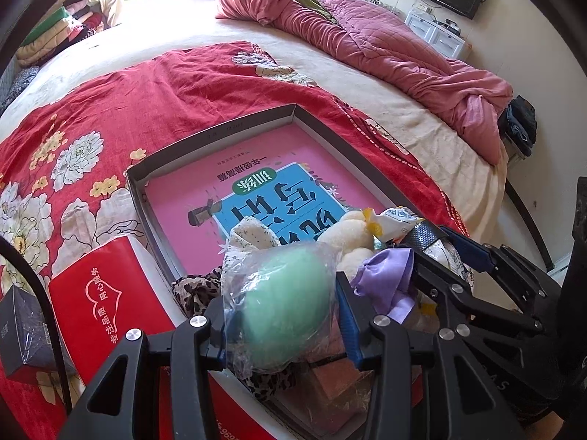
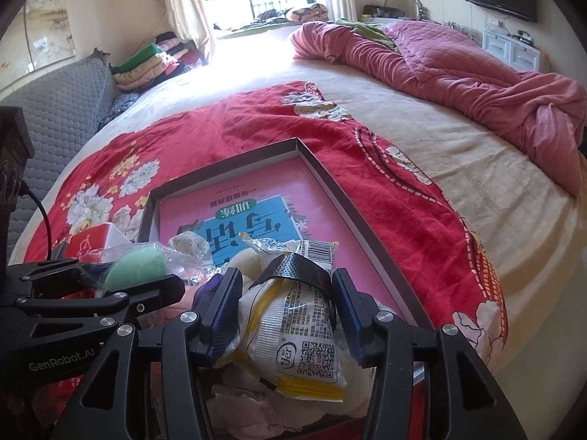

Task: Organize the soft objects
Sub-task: 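Open the left gripper into the tray while the right releases the snack packet there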

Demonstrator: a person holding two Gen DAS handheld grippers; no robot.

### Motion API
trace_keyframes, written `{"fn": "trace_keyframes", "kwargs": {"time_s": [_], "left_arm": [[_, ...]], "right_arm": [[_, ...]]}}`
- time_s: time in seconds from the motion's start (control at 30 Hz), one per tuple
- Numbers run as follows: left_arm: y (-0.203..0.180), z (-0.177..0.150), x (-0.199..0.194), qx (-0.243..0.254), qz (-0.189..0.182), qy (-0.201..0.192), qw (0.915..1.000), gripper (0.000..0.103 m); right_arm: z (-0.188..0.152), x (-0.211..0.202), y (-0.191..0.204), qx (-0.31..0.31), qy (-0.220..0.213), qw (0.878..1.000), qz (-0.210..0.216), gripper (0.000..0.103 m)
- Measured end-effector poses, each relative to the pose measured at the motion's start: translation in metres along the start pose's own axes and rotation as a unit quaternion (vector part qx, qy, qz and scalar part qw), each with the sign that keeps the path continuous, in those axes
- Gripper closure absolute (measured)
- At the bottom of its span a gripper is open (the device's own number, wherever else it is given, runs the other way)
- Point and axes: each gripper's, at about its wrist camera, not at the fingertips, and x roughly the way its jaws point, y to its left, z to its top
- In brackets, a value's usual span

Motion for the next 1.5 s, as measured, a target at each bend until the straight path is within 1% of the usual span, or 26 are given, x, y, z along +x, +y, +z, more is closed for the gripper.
{"fn": "trace_keyframes", "kwargs": {"time_s": [0.07, 0.23, 0.3, 0.37, 0.43, 0.53, 0.73, 0.83, 1.0, 1.13, 1.3, 1.33, 1.5], "left_arm": [[0.0, 0.0, 0.0, -0.001, -0.001, 0.001, 1.0, 0.057], [0.0, -0.001, -0.003, -0.004, -0.007, 0.004, 1.0, 0.053], [-0.001, -0.002, -0.005, -0.003, -0.007, 0.004, 1.0, 0.052], [-0.002, -0.003, -0.007, -0.001, -0.006, 0.005, 1.0, 0.048], [-0.004, -0.004, -0.01, 0.001, -0.004, 0.004, 1.0, 0.04], [-0.006, -0.006, -0.018, 0.004, 0.002, -0.002, 1.0, 0.038], [-0.002, -0.009, -0.036, -0.001, 0.007, -0.015, 0.9999, 0.036], [0.001, -0.013, -0.049, -0.004, 0.007, -0.026, 0.9996, 0.032], [0.004, -0.019, -0.071, -0.009, 0.006, -0.045, 0.9989, 0.028], [0.003, -0.024, -0.081, -0.005, 0.008, -0.048, 0.9988, 0.025], [0.003, -0.034, -0.096, -0.004, 0.002, -0.058, 0.9983, 0.022], [0.004, -0.036, -0.099, -0.003, 0.003, -0.058, 0.9983, 0.02], [0.006, -0.05, -0.115, -0.008, 0.006, -0.067, 0.9977, 0.019]], "right_arm": [[0.001, -0.007, -0.002, -0.001, -0.004, 1.0, -0.003, 0.042], [0.005, -0.027, -0.008, 0.003, -0.027, 0.999, -0.018, 0.041], [0.007, -0.036, -0.012, 0.01, -0.038, 0.999, -0.023, 0.038], [0.009, -0.043, -0.014, 0.015, -0.047, 0.998, -0.025, 0.036], [0.01, -0.05, -0.014, 0.017, -0.053, 0.998, -0.026, 0.036], [0.009, -0.059, -0.01, 0.012, -0.061, 0.998, -0.032, 0.035], [0.005, -0.074, -0.001, 0.005, -0.065, 0.997, -0.042, 0.031], [0.002, -0.083, 0.0, 0.01, -0.066, 0.997, -0.04, 0.031], [-0.004, -0.098, 0.008, 0.007, -0.072, 0.996, -0.043, 0.03], [-0.009, -0.109, 0.016, -0.004, -0.076, 0.996, -0.049, 0.03], [-0.018, -0.122, 0.019, -0.001, -0.077, 0.996, -0.055, 0.029], [-0.02, -0.125, 0.02, 0.0, -0.075, 0.996, -0.053, 0.029], [-0.029, -0.139, 0.027, 0.007, -0.08, 0.995, -0.053, 0.029]]}}
